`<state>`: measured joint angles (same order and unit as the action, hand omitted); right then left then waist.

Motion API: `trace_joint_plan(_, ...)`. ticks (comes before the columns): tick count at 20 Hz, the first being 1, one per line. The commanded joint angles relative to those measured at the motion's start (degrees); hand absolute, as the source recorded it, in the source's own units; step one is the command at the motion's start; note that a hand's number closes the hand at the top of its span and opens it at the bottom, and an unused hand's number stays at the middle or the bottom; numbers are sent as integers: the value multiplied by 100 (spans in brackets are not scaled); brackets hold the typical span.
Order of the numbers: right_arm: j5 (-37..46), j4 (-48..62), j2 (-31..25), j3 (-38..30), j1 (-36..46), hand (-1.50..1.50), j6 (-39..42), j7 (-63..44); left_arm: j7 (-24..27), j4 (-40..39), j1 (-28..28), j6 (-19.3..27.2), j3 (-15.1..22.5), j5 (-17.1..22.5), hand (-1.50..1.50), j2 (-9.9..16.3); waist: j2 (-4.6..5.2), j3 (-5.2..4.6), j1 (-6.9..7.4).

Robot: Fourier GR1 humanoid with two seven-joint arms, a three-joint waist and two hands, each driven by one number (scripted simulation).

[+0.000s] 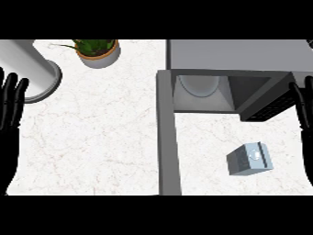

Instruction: Pick up the milk, place it into the microwave and close the microwave

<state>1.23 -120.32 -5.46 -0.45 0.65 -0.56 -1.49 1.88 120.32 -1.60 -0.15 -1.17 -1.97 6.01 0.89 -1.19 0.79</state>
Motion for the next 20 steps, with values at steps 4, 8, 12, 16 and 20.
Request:
trace_joint_plan(4, 396, -1104, -34, 234, -784, -150, -87, -757, 274, -457, 352, -391, -368, 533, -150, 121, -101, 112, -123)
trace_joint_plan(8, -51, -1456, 9, 334, -1367, -150, 75, -1441, -723, -116, 632, 158, -10, 1335, -150, -578, -131, 110, -140)
trace_joint_plan(12, 110, -1567, 251, 587, -2194, -150, 133, -846, -67, -351, 1083, -326, -260, 1697, -150, -511, -102, 117, -107)
trace_joint_plan(16, 363, -1562, 398, 752, -2426, -150, 68, -896, 123, 48, 1656, 24, 428, 1406, -150, -597, -100, 118, -87)
trace_joint_plan(20, 392, -1247, 496, 908, -2764, -150, 138, -413, 580, 88, 2304, -159, 786, 1356, -150, -598, -102, 119, -77)
